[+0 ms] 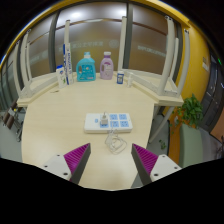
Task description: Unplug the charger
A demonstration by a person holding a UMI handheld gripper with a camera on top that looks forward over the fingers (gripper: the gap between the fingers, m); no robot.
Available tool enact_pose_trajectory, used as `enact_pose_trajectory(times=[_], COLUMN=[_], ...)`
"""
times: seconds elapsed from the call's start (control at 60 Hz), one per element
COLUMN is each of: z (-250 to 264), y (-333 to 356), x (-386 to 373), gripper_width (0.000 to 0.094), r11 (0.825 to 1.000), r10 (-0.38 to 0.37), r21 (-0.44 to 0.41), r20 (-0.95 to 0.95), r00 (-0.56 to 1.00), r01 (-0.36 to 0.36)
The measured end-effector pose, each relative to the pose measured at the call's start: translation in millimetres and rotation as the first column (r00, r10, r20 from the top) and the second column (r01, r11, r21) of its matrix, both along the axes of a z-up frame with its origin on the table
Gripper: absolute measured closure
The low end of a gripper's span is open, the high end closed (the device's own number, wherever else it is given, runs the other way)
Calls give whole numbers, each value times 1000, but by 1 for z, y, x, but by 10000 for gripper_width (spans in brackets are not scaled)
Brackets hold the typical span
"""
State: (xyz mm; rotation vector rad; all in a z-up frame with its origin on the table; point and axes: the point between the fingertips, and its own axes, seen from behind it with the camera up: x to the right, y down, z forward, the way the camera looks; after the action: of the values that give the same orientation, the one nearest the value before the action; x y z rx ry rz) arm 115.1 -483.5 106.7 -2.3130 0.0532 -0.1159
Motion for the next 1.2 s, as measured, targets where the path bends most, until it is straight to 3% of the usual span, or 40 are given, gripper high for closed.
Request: enact_pose_trajectory(times=[0.433, 0.533, 0.683, 0.75, 1.0, 1.083, 1.2], z=[-75, -87, -87, -87, -78, -25, 76], y=[152, 176, 175, 173, 173, 181, 189], x=[2, -10, -20, -15, -18, -22, -17], gripper_width=[111, 262, 657, 731, 806, 807, 809], r11=[991, 986, 975, 975, 982, 958, 898], r10=[79, 105, 133, 113, 94, 125, 163], r21=[107, 129, 177, 189, 175, 272, 430], r20=[5, -7, -4, 16, -115, -125, -130], r00=[997, 994, 991, 993, 989, 984, 978], r01=[-79, -103, -131, -114, -73, -87, -92])
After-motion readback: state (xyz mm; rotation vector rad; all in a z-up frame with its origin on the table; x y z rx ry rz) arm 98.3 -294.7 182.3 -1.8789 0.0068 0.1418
